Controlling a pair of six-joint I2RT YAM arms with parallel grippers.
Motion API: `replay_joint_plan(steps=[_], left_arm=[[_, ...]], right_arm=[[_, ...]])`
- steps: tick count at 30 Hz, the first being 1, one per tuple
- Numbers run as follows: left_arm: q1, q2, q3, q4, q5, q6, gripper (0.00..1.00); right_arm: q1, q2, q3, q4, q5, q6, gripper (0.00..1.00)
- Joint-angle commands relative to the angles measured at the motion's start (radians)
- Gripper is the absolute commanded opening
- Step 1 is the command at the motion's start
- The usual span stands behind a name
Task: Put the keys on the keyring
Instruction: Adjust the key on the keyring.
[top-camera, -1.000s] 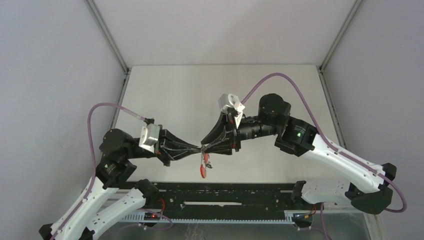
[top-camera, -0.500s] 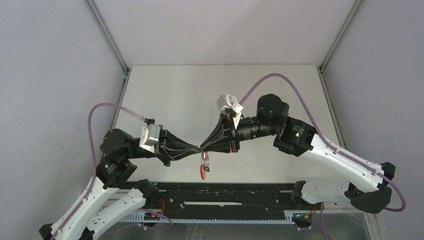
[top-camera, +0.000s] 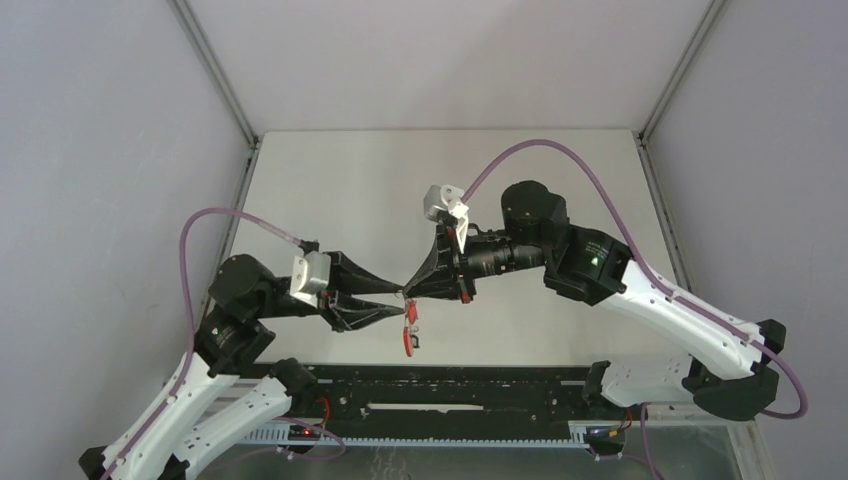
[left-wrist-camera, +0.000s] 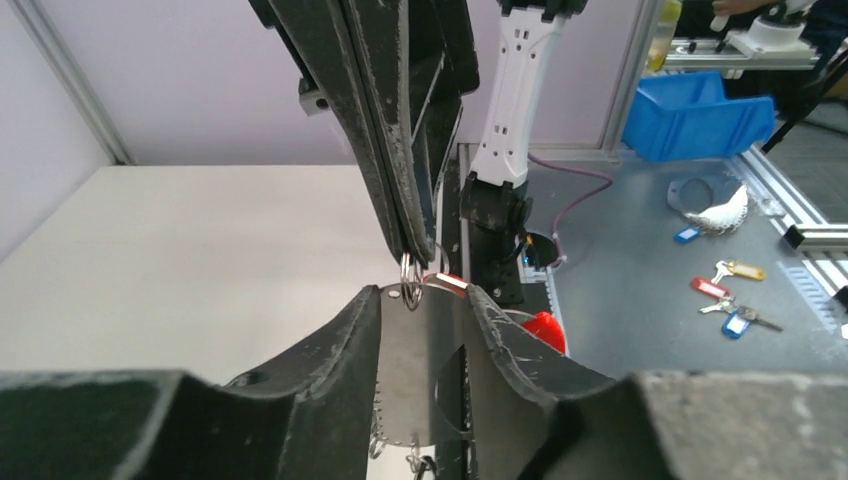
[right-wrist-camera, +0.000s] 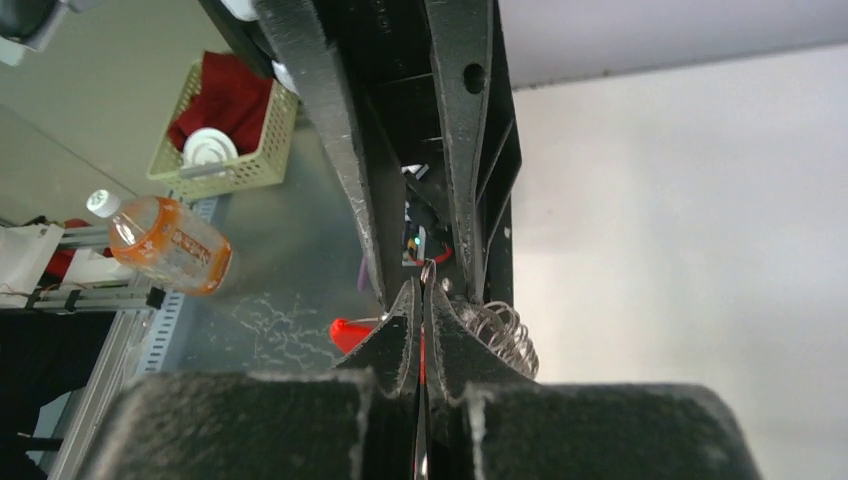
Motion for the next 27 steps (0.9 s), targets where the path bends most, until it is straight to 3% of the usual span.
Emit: replay_joint_plan(steps=[1, 10, 27], left_arm=[[0.007, 0.028, 0.058, -0.142, 0.01, 0.128, 0.45], [0.007, 0.097, 0.192, -0.416, 0.058, 0.324, 0.41], [0.007, 0.109, 0.183, -0.46, 0.117, 0.393, 0.22]], right_arm=[[0.01, 0.041, 0.132, -0.197, 0.085, -0.049, 0.0], [0.085, 0.161, 0.339, -0.505, 0.203, -0.179, 0.0], [0.157, 0.348, 0.601, -0.725, 0.249, -0.23, 0.0]])
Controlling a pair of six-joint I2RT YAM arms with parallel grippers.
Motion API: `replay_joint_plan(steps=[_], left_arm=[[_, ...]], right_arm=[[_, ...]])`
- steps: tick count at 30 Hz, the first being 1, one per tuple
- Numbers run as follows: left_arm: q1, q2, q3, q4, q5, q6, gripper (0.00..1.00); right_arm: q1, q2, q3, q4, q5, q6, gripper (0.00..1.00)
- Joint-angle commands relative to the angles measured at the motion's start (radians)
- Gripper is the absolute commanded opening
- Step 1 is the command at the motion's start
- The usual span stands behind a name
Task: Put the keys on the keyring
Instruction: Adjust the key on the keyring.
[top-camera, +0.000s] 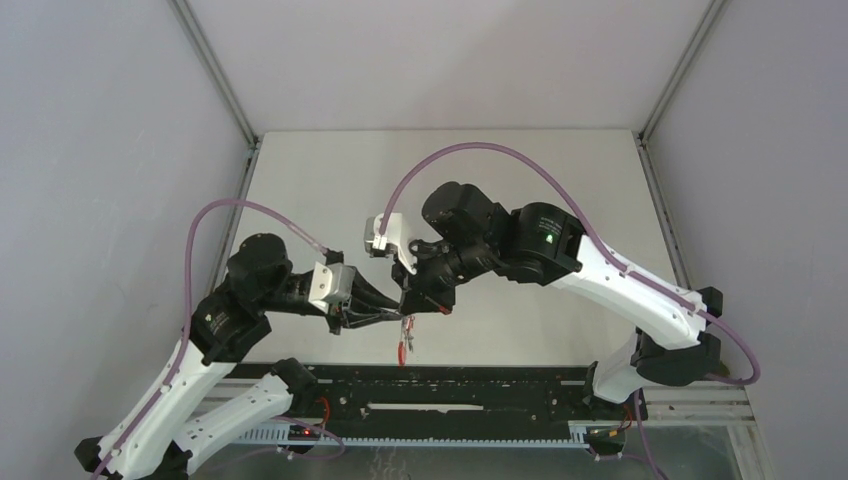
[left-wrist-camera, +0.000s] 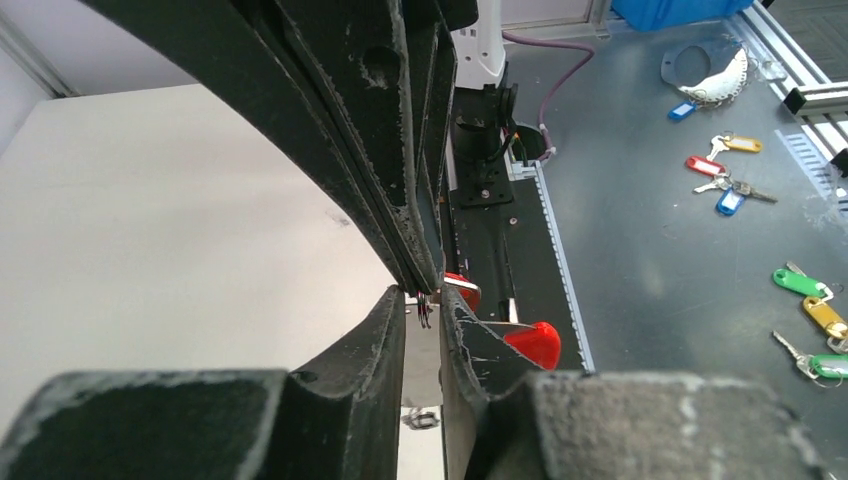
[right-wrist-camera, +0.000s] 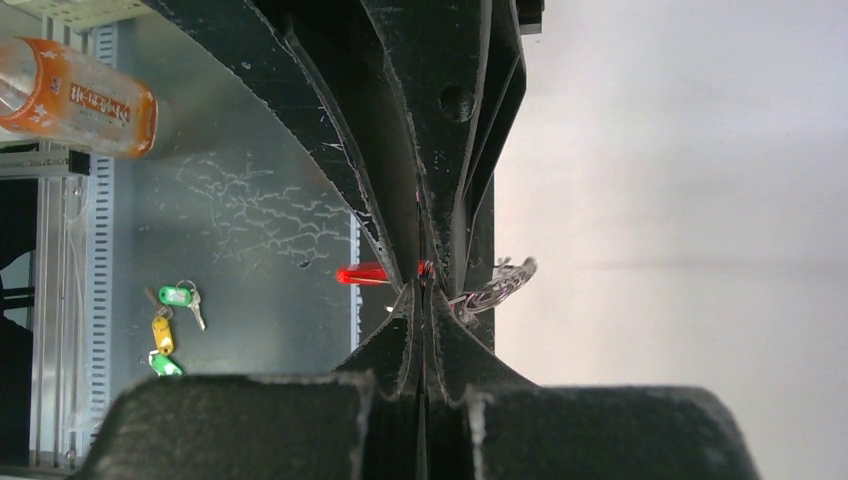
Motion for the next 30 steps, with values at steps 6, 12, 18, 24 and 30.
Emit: replay_joint_plan(steps=[6, 12, 18, 24, 30], left_arm=[[0.007, 0.001, 0.038, -0.103, 0.034, 0.11, 0.21], [0.007, 0.011, 0.05, -0.101, 0.029, 0.114, 0.2], [0.003, 0.016, 0.031, -0.071, 0.035, 0.092, 0.19], [0.003, 0.015, 0.022, -0.05, 0.031, 0.081, 0.08], [0.003, 0.006, 0.006, -0.056, 0.013, 0.092, 0.0]], right_arm=[[0.016, 0.021, 0.082, -0.042, 0.011, -0.027, 0.0], [0.022, 0.031, 0.083, -0.047, 0.009, -0.027, 0.0], [0.025, 0.041, 0.092, -0.044, 0.002, -0.026, 0.0], [0.025, 0.052, 0.101, -0.044, -0.004, -0.026, 0.0], [0.021, 0.045, 0.106, -0.012, 0.001, -0.004, 0.0]])
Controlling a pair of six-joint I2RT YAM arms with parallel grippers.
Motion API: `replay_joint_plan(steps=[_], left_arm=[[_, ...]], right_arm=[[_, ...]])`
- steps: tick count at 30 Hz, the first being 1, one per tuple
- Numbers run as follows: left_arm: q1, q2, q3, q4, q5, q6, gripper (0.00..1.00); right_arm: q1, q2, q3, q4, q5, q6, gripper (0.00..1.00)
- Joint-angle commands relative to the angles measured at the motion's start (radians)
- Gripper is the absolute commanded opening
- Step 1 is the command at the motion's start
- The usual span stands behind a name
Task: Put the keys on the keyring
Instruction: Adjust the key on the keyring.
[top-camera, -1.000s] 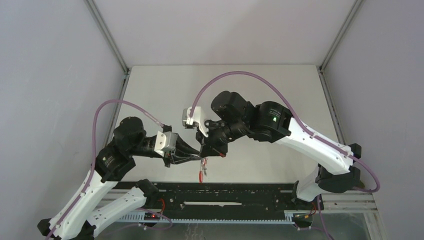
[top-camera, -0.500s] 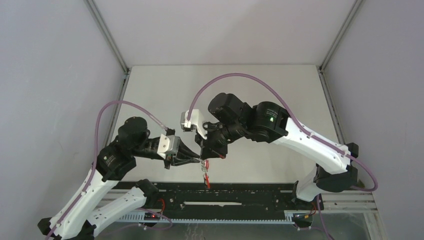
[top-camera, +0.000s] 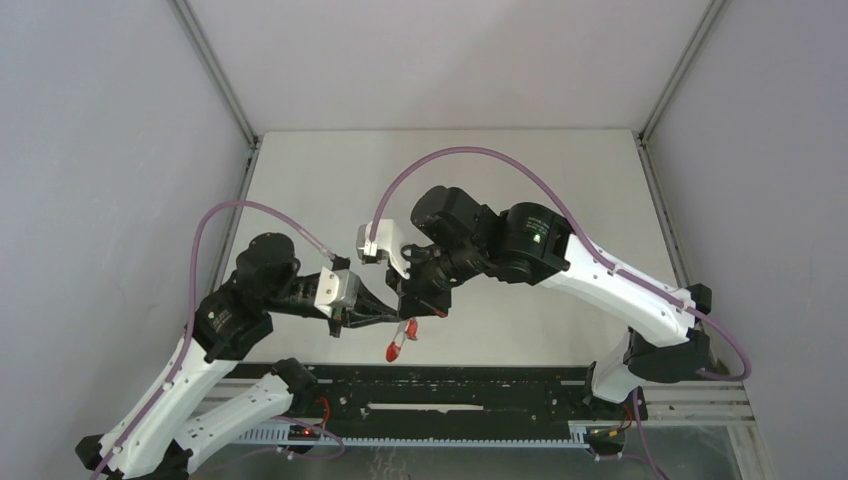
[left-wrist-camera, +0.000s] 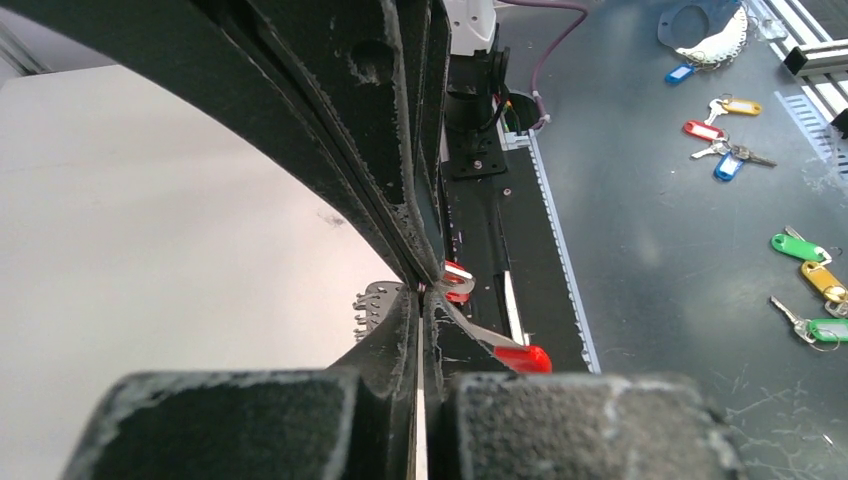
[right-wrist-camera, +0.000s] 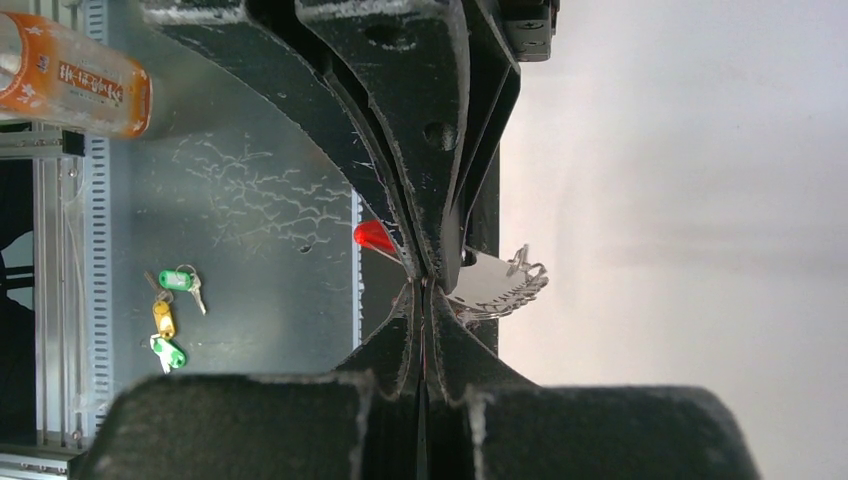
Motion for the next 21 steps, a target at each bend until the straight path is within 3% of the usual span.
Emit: replay_joint_plan(steps=[1, 5, 11, 14, 21], left_arm=[[0.003, -0.007, 0.005, 0.033, -0.008, 0.001, 0.0], [0.004, -0.016, -0.006, 0.102, -0.051, -0.065, 0.0], [0.009, -0.066, -0.08, 0.407, -0.076, -0.369, 0.0], [0.011, -0.083, -0.111, 0.566, -0.087, -0.473, 0.0], [0.012, -0.079, -0.117, 0.681, -0.145, -0.535, 0.0]], right_arm=[[-0.002, -0.013, 0.049, 0.064, -0.006, 0.021, 0.06], [-0.052, -0.098, -0.039, 0.191, -0.038, 0.093, 0.31], [-0.176, -0.355, -0.402, 0.597, -0.089, 0.3, 0.48], [-0.188, -0.449, -0.534, 0.714, -0.067, 0.366, 0.51], [-0.197, -0.542, -0.679, 0.894, -0.044, 0.508, 0.51]])
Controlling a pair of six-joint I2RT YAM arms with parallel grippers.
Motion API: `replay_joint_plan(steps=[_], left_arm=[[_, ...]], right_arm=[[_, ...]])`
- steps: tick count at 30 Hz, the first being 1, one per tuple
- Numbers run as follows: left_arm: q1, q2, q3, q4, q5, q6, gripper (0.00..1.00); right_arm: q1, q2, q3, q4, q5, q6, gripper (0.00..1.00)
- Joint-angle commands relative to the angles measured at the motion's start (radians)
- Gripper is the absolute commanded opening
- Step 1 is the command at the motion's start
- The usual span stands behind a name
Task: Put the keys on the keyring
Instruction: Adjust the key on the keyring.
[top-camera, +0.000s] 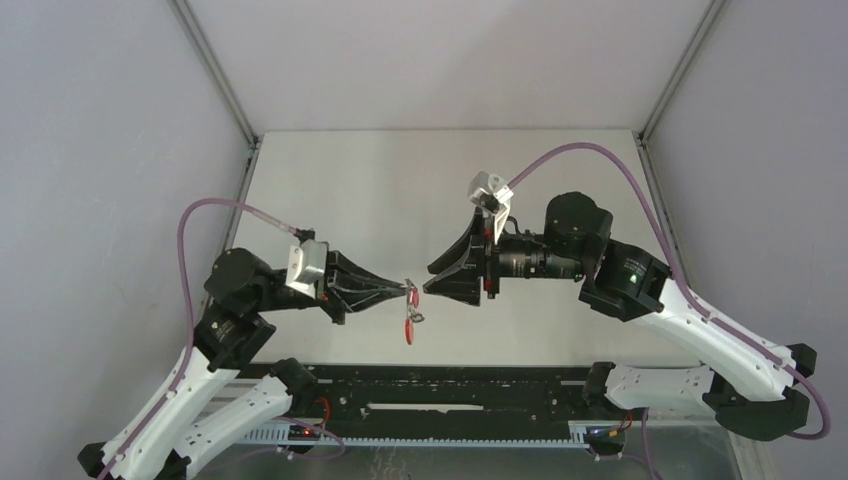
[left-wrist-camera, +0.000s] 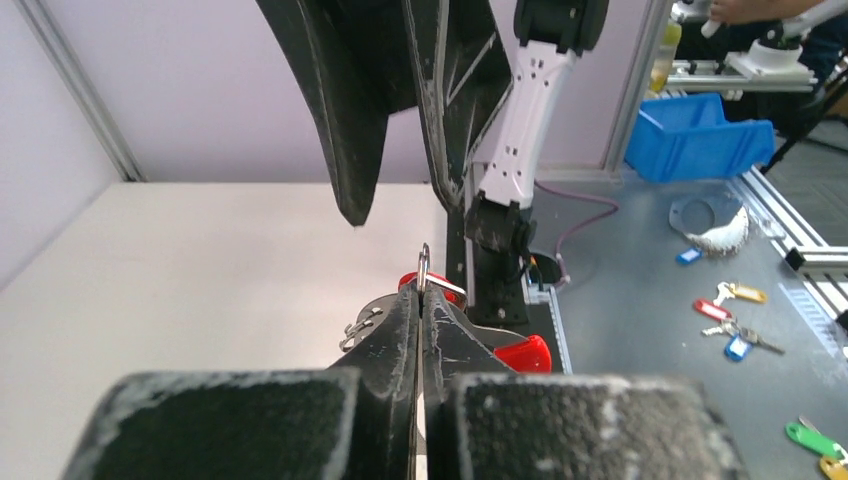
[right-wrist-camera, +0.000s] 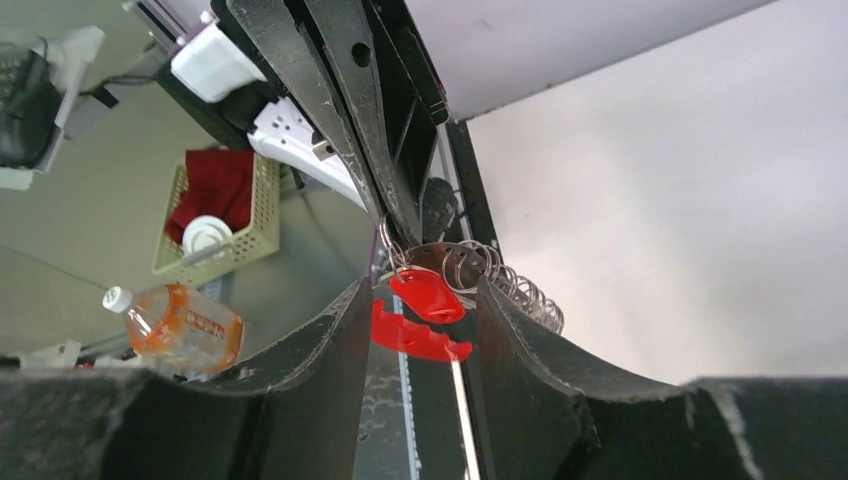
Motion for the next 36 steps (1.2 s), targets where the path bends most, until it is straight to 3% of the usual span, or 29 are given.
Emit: replay_joint_plan(steps=[1, 7, 15, 20, 26, 34, 36], left_arm=[[0.007, -0.003, -0.013, 0.191, -0.063, -0.104, 0.0], [0.007, -0.005, -0.017, 0.225, -0.113, -0.125, 0.0], [0.007, -0.024, -0.044, 0.219, -0.132, -0.117, 0.0], [0.008, -0.031, -0.05, 0.214, -0.149, -0.107, 0.0], [0.008, -0.031, -0.052, 0.21, -0.143, -0.106, 0.0], [0.007, -0.033, -0.05, 0.207, -0.13, -0.102, 0.0], [0.008, -0.034, -0.049, 0.204, -0.119, -0.102, 0.0]], right_arm=[[-0.001, -0.034, -0.079, 0.238, 0.011, 0.142, 0.51], [0.004, -0.049, -0.12, 0.299, 0.028, 0.163, 0.52], [0.011, -0.044, -0.127, 0.367, 0.014, 0.176, 0.43], [0.022, -0.031, -0.127, 0.367, 0.006, 0.176, 0.43], [0.027, -0.025, -0.127, 0.364, 0.019, 0.17, 0.3], [0.026, -0.016, -0.127, 0.366, 0.017, 0.172, 0.27], [0.027, -0.013, -0.127, 0.363, 0.02, 0.169, 0.3]])
